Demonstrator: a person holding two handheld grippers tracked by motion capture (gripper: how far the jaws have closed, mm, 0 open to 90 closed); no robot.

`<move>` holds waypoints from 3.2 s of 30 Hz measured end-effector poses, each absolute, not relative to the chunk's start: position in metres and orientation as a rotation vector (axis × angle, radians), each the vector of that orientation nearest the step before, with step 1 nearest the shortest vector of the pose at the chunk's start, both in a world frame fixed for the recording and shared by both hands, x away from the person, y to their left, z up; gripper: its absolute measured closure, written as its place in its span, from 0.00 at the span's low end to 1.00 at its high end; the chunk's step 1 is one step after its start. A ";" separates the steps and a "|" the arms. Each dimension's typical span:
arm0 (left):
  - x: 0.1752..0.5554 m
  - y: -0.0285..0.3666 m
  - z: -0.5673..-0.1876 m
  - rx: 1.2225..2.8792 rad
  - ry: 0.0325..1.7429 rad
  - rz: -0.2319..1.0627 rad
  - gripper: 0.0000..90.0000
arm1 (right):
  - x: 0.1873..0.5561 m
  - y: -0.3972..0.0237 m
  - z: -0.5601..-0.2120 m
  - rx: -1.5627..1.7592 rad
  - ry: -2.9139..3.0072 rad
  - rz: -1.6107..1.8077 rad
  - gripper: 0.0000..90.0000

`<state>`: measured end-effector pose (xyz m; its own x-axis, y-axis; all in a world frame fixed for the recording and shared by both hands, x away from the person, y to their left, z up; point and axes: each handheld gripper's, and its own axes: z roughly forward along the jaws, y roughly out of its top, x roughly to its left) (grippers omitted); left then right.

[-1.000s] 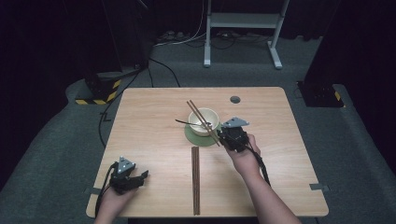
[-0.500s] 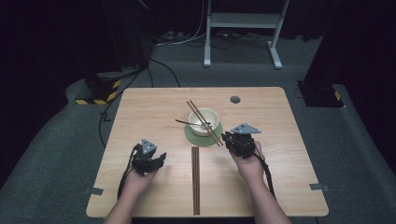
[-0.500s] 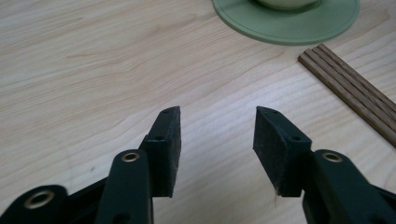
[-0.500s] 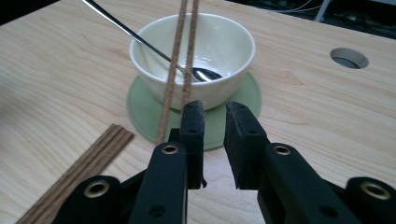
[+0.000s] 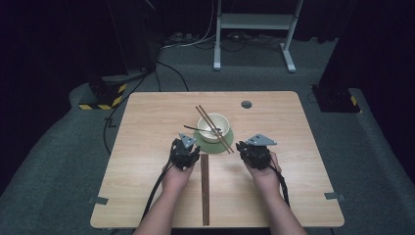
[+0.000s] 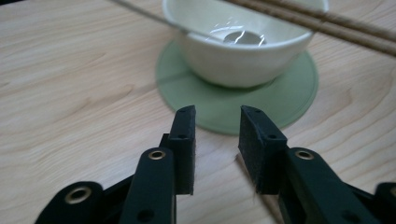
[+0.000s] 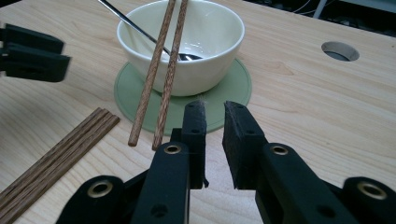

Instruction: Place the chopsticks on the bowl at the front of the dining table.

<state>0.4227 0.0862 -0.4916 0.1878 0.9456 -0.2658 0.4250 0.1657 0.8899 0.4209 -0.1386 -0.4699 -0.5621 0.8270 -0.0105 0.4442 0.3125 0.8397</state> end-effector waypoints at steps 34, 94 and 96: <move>0.433 0.056 -0.487 1.428 1.355 0.631 0.71 | 0.400 -0.106 -0.481 0.988 2.289 1.188 0.85; 0.436 0.056 -0.486 1.400 1.333 0.620 0.72 | 0.394 -0.090 -0.484 0.994 2.240 1.215 0.77; 0.436 0.056 -0.486 1.404 1.334 0.619 0.72 | 0.394 -0.090 -0.484 0.989 2.237 1.215 0.77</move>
